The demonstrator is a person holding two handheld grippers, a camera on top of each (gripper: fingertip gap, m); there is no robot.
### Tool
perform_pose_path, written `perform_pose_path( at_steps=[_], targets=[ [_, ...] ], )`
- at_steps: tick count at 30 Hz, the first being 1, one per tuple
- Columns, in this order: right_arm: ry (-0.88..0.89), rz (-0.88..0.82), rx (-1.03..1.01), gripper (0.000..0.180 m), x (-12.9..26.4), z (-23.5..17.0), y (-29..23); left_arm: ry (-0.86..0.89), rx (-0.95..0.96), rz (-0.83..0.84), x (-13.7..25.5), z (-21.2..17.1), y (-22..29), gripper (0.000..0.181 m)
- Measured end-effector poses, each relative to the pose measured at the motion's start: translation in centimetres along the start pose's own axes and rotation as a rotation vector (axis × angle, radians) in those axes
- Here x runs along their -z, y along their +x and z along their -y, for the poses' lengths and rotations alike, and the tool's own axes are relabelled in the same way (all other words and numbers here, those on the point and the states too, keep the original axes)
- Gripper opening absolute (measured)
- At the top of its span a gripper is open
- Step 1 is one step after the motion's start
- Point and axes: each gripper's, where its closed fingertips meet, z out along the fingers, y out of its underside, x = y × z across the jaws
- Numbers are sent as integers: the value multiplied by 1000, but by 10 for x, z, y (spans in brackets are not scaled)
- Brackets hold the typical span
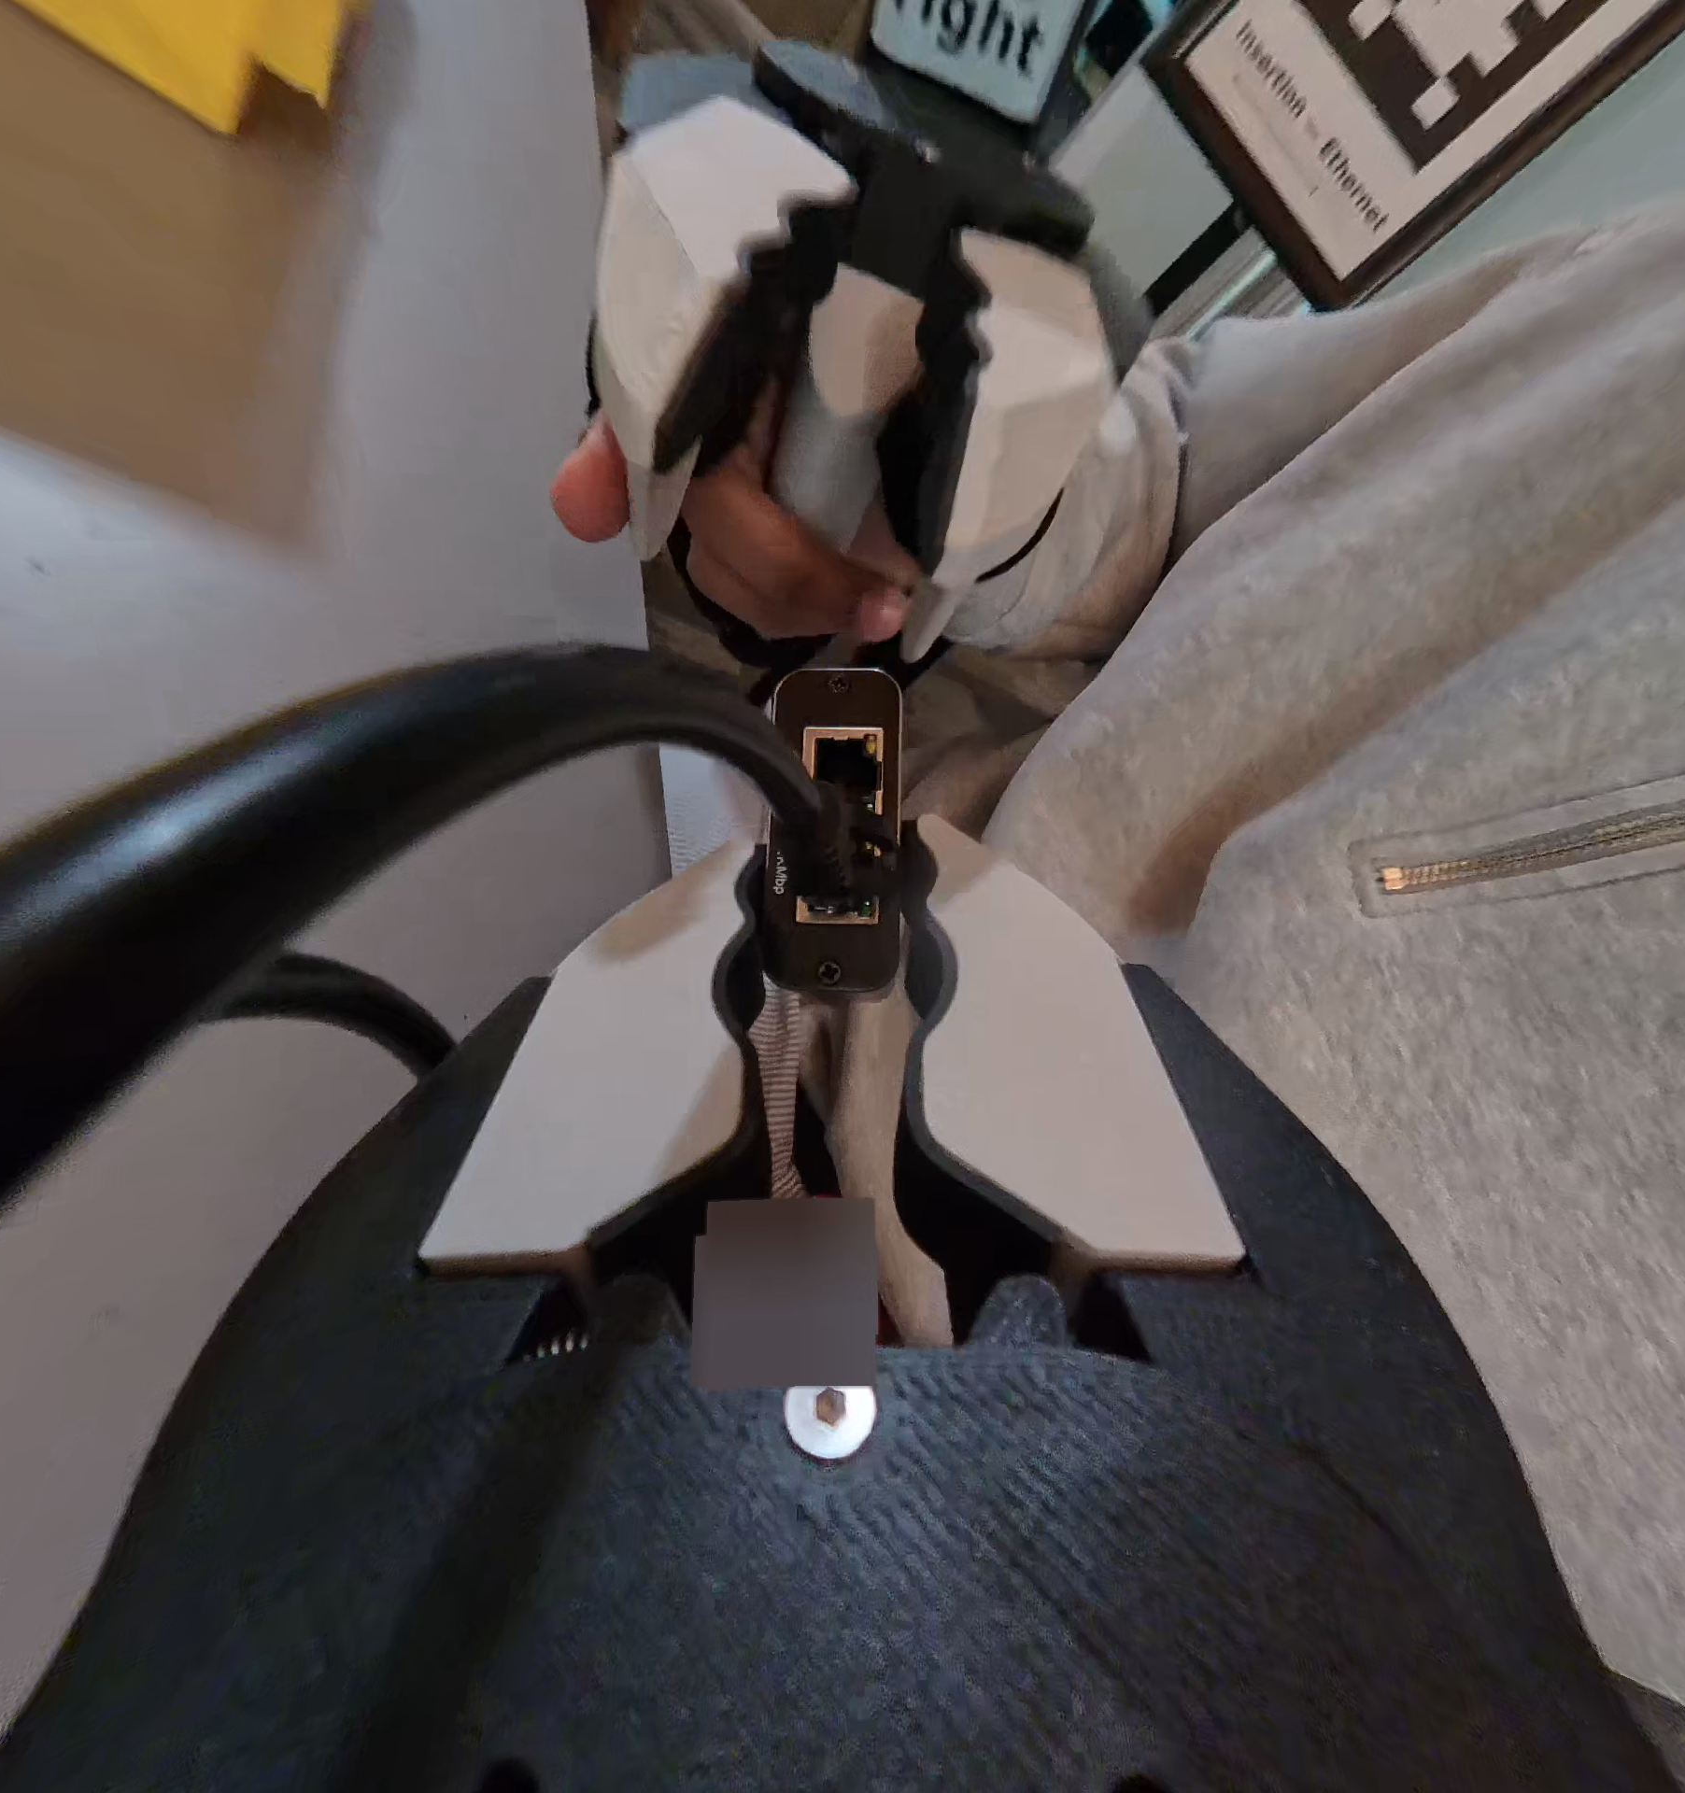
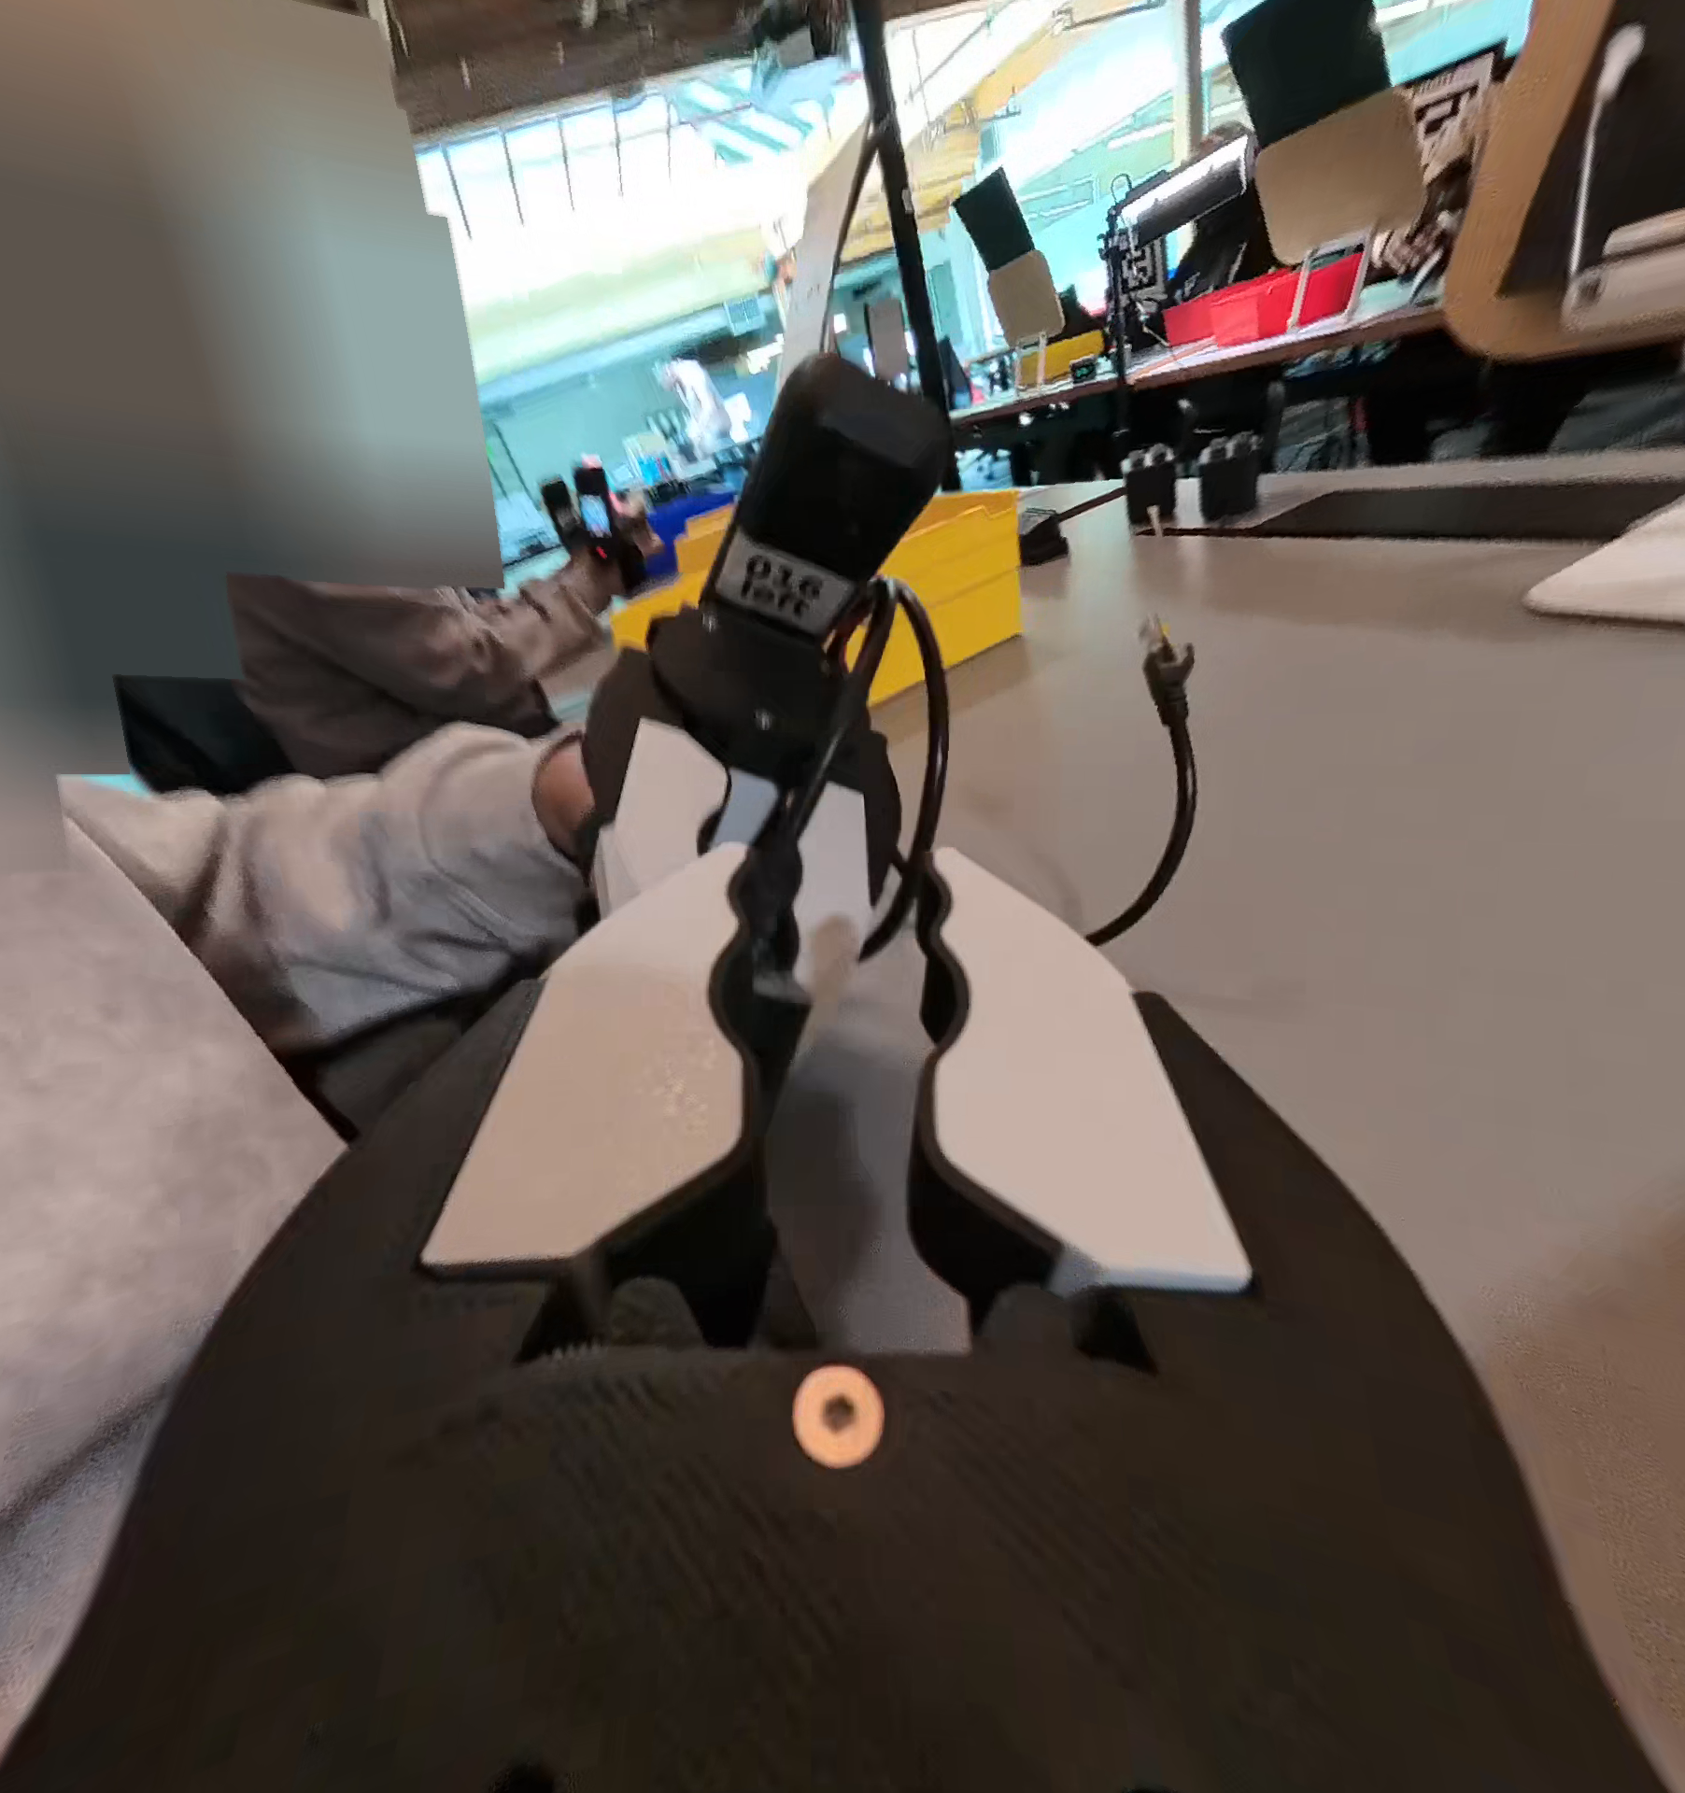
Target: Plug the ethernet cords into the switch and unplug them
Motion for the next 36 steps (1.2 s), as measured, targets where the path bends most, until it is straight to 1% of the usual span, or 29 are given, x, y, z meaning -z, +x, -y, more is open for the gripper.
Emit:
perform_pose_path(
  at_steps=[2, 6, 7, 9, 10, 11, 13, 15, 18, 19, 20, 22, 24, 25, 28, 30, 31, 34, 36],
  targets=[
    [-12, 33, -126, 34, -6, -4, 3, -53, 6, 19, -7, -7, -4, 27],
    [-175, 113, -279, 42, -21, -36, -2, -141, 8, 27, -18, -20, -4, 27],
    [-202, 142, -302, 38, -24, -41, -6, -155, 10, 21, -20, -22, -2, 27],
    [-207, 193, -324, 14, -26, -41, -13, -157, 15, 32, -21, -23, -4, 27],
    [-194, 190, -329, 7, -26, -39, -12, -134, 12, 48, -20, -20, -7, 27],
    [-170, 164, -327, 7, -25, -35, -7, -98, 15, 68, -17, -15, -10, 27],
    [-97, 121, -343, 6, -20, -24, 3, -2, 28, 70, -9, -1, -11, 42],
    [-15, 86, -386, 5, -12, -13, 16, 105, 45, 36, 2, 14, -7, 53],
    [90, 52, -450, 5, -1, -2, 32, 223, 57, -4, 18, 28, -3, 63],
    [117, 33, -457, 5, 3, 1, 37, 267, 42, -13, 25, 33, -2, 62],
    [132, 7, -456, 5, 6, 3, 42, 328, 24, -56, 33, 41, 5, 54],
    [124, -54, -434, 5, 12, 0, 54, 463, 44, -122, 53, 57, 13, 52],
    [142, -55, -443, 5, 15, 3, 57, 504, 85, -115, 64, 59, 6, 52],
    [169, -37, -464, 5, 16, 6, 57, 489, 105, -101, 63, 54, 0, 53],
    [221, 17, -507, 5, 15, 11, 50, 399, 184, -98, 42, 37, -15, 69],
    [273, 49, -496, 5, 14, 18, 42, 351, 206, -109, 23, 29, -17, 86],
    [303, 68, -482, 5, 15, 22, 37, 337, 209, -128, 15, 28, -15, 91],
    [395, 103, -452, 5, 16, 33, 25, 356, 198, -149, -6, 30, -12, 105],
    [446, 108, -483, 5, 16, 35, 23, 415, 192, -185, -14, 36, -7, 110]
  ],
)
